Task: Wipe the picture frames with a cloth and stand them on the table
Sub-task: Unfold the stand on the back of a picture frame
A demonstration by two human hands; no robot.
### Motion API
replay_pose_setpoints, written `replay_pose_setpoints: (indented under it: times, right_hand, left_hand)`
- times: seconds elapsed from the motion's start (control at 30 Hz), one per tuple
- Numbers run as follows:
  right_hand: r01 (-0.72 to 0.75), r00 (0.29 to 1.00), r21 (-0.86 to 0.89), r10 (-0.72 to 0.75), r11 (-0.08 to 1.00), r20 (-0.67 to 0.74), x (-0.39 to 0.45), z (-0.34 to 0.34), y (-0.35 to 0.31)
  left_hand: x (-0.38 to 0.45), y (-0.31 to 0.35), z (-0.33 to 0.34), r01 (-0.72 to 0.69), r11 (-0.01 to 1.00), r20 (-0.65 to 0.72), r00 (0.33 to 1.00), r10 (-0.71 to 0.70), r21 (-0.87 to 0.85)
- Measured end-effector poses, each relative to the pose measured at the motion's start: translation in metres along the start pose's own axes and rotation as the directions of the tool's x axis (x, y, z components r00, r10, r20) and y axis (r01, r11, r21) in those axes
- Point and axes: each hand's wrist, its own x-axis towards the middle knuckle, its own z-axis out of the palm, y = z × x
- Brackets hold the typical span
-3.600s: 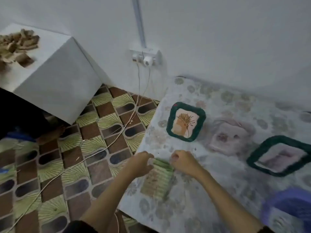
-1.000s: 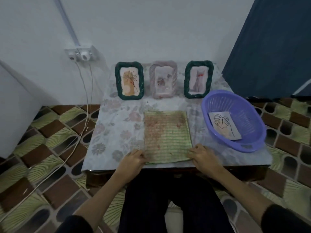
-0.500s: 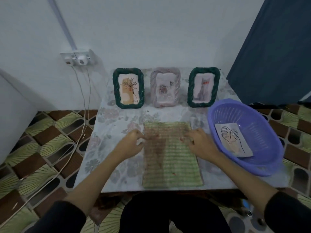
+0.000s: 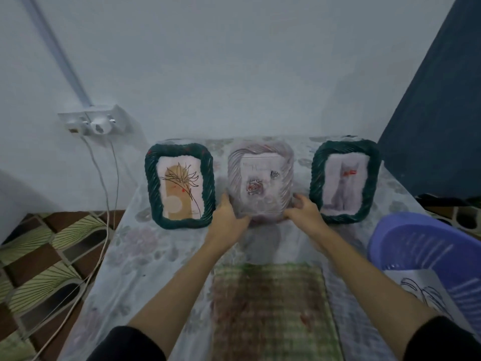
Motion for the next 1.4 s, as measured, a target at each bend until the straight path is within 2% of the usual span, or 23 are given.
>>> replay_pose_setpoints:
  times: [0.13,0.27,0.4,0.5,0.6,0.67,0.7,0.77,0.83,0.93,0.97,1.17,1.27,1.33,1.4]
  right_hand:
    - [0.054,0.998,0.04,-0.056,0.998,0.042,0.0,0.003,0.002]
    - [0.068,0.997,0.074,-0.071,0.995,0.034,-0.026,-0.002,-0.002]
    - [0.074,0.995,0.09,-0.08,0.993,0.066,-0.079,-0.017,-0.019]
    - [0.178,0.975,0.092,-0.188,0.98,0.119,-0.133,-0.031,-0.036]
    - [0.357,0.906,0.035,-0.355,0.934,0.233,-0.197,-0.043,-0.054]
    - [0.518,0.807,0.003,-0.49,0.855,0.329,-0.242,-0.052,-0.068]
    - [0.576,0.758,0.04,-0.551,0.817,0.349,-0.261,-0.057,-0.077]
    - [0.628,0.718,0.122,-0.632,0.769,0.293,-0.295,-0.065,-0.099]
    - [0.621,0.73,0.109,-0.623,0.776,0.28,-0.315,-0.069,-0.116]
    - [0.527,0.735,0.012,-0.463,0.85,0.496,-0.338,-0.062,-0.122]
    - [0.503,0.732,0.005,-0.429,0.864,0.53,-0.343,-0.057,-0.118]
    - [0.349,0.756,0.224,-0.415,0.91,0.506,-0.366,-0.047,-0.091]
    - [0.278,0.827,0.304,-0.388,0.911,0.408,-0.37,-0.049,-0.076]
    - [0.225,0.872,0.333,-0.342,0.916,0.349,-0.369,-0.053,-0.064]
    - [0.204,0.907,0.296,-0.294,0.933,0.302,-0.366,-0.058,-0.052]
  left_hand:
    - [0.003,-0.001,0.007,0.03,0.982,-0.14,0.988,-0.057,-0.188]
    - [-0.015,0.002,-0.003,-0.032,0.969,-0.227,0.973,-0.025,-0.244]
    - [-0.051,0.02,-0.034,-0.074,0.947,-0.217,0.976,0.004,-0.313]
    - [-0.086,0.034,-0.067,-0.106,0.934,-0.185,0.982,0.043,-0.342]
    - [-0.128,0.047,-0.107,-0.075,0.918,-0.127,0.991,0.027,-0.389]
    - [-0.163,0.053,-0.135,-0.035,0.847,-0.012,0.999,0.034,-0.531]
    - [-0.179,0.055,-0.146,-0.017,0.803,0.06,0.996,0.065,-0.595]
    - [-0.212,0.058,-0.165,0.01,0.727,0.16,0.977,0.138,-0.686]
    - [-0.238,0.058,-0.173,0.033,0.674,0.213,0.959,0.186,-0.738]
    - [-0.266,0.06,-0.172,0.09,0.641,0.287,0.935,0.21,-0.763]
    - [-0.273,0.06,-0.17,0.103,0.631,0.3,0.929,0.214,-0.769]
    - [-0.304,0.065,-0.163,0.174,0.657,0.393,0.897,0.201,-0.733]
    - [-0.313,0.063,-0.158,0.223,0.686,0.443,0.882,0.161,-0.693]
    - [-0.318,0.065,-0.159,0.154,0.772,0.377,0.919,0.117,-0.616]
    - [-0.323,0.073,-0.16,0.002,0.874,0.234,0.964,0.128,-0.487]
